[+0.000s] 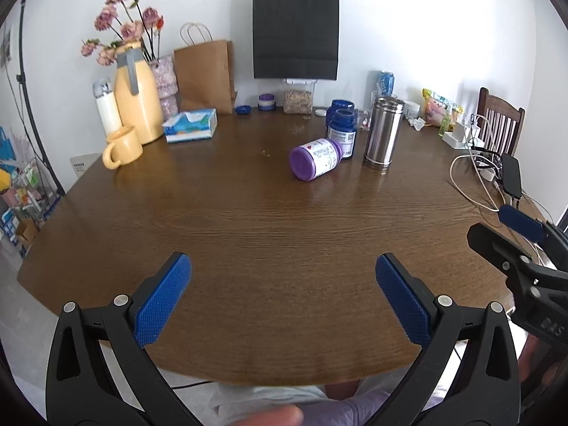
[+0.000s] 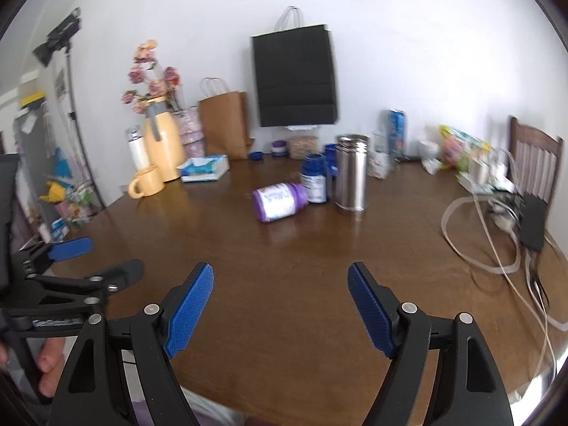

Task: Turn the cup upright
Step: 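Move the left tool toward the purple bottle lying on its side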

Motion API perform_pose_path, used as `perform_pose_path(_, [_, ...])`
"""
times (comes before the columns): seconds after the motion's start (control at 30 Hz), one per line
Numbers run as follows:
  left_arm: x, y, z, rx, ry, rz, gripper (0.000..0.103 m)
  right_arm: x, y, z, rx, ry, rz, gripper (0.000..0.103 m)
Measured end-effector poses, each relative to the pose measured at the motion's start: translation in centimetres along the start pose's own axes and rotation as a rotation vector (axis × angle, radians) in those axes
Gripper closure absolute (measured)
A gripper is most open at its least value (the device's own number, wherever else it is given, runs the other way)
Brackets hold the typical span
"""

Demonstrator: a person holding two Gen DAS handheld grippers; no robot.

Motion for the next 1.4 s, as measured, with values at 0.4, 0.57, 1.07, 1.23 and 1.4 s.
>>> perform_pose_path(0.4, [8.3, 3.8, -7.5, 0.036, -0.02, 0.04, 0.0, 9.4, 6.5, -8.9, -0.007, -0.029, -0.09, 0.021])
perform_pose_path(0.57, [12.7, 5.9, -11.0, 0.072, -0.056, 0.106, 0.0, 13.3, 9.8, -11.5, 0.022, -0.04, -0.094, 0.021])
perform_pose_path(1.07, [24.4, 12.7, -18.6, 0.19, -0.096, 0.214, 0.0, 23.4, 15.2, -19.6, -0.049, 0.001, -0.153, 0.021])
perform_pose_path(1.23, [26.1, 12.2, -17.7, 0.243, -0.182, 0.25, 0.0, 26.5, 17.5, -20.2, -0.015, -0.057, -0.189, 0.021])
perform_pose_path(1.4, [27.0, 12.2, -15.4, 0.308, -0.209, 0.252, 0.002, 27.6, 18.1, -21.5, -0.107, -0.004, -0.156, 0.021])
Point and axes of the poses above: each gripper's, at about its wrist camera, not at the fingertips, and x roughly the way its jaws point, y to its right, z to its underside, the point moved 3 cm from there along x, roughly the way its jaws point, and after that the axes turned 14 degrees about -z, right-handed, at the moved point
